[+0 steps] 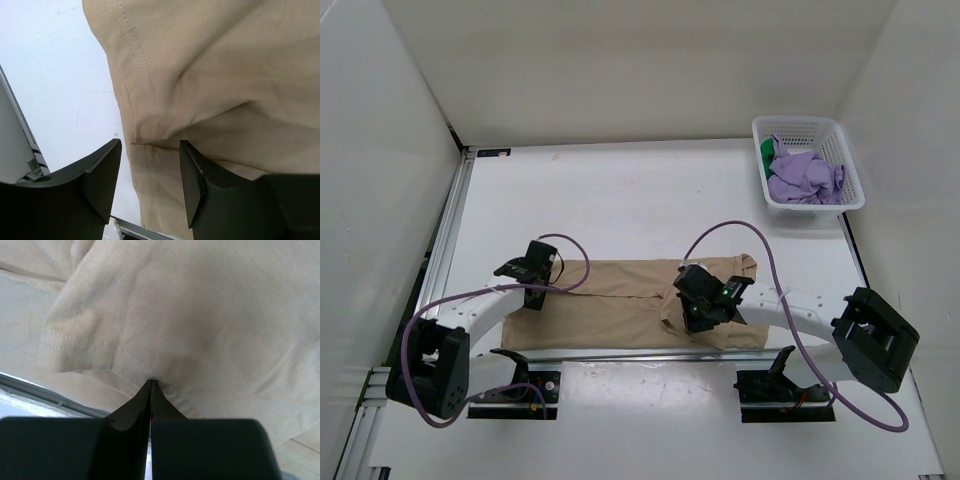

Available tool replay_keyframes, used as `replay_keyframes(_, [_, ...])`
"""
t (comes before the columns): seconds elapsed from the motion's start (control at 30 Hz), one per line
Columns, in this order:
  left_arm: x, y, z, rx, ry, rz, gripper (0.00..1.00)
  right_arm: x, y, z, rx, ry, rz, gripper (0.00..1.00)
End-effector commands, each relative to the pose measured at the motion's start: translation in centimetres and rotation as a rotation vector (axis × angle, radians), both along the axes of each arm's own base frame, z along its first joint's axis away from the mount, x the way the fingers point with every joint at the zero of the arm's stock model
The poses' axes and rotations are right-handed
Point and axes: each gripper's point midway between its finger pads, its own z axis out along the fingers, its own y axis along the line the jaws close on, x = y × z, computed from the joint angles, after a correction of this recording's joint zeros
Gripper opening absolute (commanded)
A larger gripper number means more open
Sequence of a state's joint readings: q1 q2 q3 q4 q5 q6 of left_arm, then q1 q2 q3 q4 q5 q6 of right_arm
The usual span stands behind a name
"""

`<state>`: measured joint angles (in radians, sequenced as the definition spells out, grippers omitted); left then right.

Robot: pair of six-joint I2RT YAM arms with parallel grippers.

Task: Fold and stack the t-shirts
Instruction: Fold the other side of the tshirt into a rectangle

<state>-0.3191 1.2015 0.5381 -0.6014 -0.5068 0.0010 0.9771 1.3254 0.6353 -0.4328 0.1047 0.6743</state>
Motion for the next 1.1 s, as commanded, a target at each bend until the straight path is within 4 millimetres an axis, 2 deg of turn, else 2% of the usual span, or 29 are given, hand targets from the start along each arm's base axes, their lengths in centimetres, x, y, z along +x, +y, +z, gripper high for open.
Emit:
replay_keyframes(0.0, [1.8,-0.6,1.2,-0.015,-0.064,-0.004,0.61,-0.5,-0.6,-1.1,-0.015,0.014,-0.013,0.00])
replay_keyframes(0.13, [2.4,-1.4,1.0,-0.041,-0.052,-0.016,0.61,-0.4,-0.7,-0.2,-0.015,0.004,-0.016,0.00])
replay_keyframes(0.23, [2.8,-1.5,0.9,-0.039,-0.046,-0.016,0.58,0.2,-0.5,1.5,0.013,-0.033,-0.046,0.00])
replay_keyframes(0.33, [3.7,-1.6,1.7,-0.037,-0.076,-0.011,0.57,0.5,-0.3,3.4,0.058,-0.061,-0.073,0.00])
replay_keyframes(0.43, [4.2,-1.8,2.6,-0.048,-0.110,-0.011,0.57,0.5,-0.8,4.0,0.067,-0.059,-0.125,0.00])
replay_keyframes(0.53, [3.1,-1.6,1.3,-0.044,-0.063,-0.016,0.57,0.7,-2.5,3.2,0.020,-0.036,-0.214,0.00])
replay_keyframes(0.6, [2.5,-1.6,0.2,-0.041,-0.015,-0.020,0.55,0.7,-4.8,1.7,-0.061,-0.005,-0.310,0.00])
replay_keyframes(0.77, [1.9,-1.4,-1.1,-0.024,0.034,-0.019,0.51,1.4,-8.1,-0.7,-0.171,0.058,-0.475,0.00])
replay_keyframes(0.93, [0.0,-0.1,-2.6,0.035,0.089,-0.005,0.47,1.8,-10.6,-2.4,-0.260,0.134,-0.582,0.00])
replay_keyframes(1.07, [-0.7,1.3,-2.7,0.044,0.090,0.047,0.46,1.6,-13.0,-3.3,-0.337,0.166,-0.661,0.00])
